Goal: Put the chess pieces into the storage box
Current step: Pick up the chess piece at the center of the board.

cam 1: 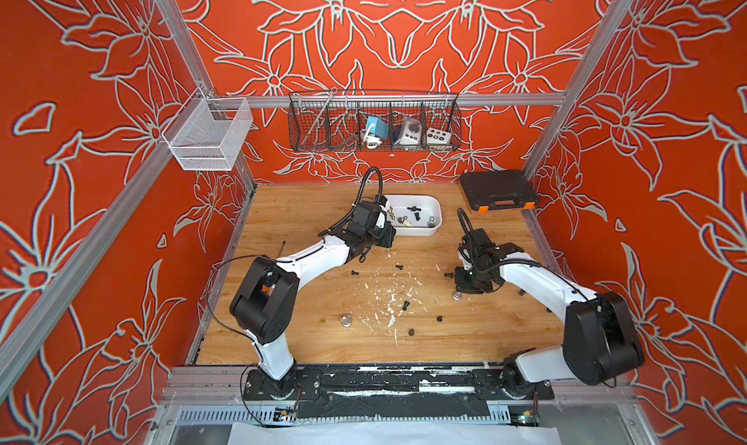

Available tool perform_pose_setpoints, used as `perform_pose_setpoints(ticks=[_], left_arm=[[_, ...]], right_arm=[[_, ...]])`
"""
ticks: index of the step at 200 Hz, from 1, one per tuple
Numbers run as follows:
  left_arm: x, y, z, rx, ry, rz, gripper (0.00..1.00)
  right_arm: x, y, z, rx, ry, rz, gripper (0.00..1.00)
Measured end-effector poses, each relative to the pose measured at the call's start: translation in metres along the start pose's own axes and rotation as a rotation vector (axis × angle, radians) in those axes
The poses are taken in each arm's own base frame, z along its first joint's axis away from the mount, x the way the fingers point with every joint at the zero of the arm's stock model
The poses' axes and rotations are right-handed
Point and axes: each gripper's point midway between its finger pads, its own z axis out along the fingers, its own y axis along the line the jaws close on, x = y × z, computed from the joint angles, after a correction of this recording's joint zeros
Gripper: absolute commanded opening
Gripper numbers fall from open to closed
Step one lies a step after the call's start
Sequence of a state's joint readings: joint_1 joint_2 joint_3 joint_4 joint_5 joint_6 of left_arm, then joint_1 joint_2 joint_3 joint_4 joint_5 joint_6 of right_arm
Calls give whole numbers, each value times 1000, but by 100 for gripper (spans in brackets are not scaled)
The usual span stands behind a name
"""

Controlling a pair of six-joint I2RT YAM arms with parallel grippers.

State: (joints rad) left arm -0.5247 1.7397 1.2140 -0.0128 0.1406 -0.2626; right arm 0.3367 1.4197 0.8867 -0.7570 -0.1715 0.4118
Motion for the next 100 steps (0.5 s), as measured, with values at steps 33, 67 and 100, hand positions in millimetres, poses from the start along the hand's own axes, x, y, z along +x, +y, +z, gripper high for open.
perform_pose_setpoints(ticks=[33,67,100], left_arm=[[0,0,0,0,0,0,27],[0,0,0,0,0,0,27],[0,1,0,-5,-1,1,27]], right_arm=[[-1,-2,-2,11,-10,-1,16],[-1,-1,-3,11,-11,-1,14],[-14,5,-13,-3,-50,-6,14]])
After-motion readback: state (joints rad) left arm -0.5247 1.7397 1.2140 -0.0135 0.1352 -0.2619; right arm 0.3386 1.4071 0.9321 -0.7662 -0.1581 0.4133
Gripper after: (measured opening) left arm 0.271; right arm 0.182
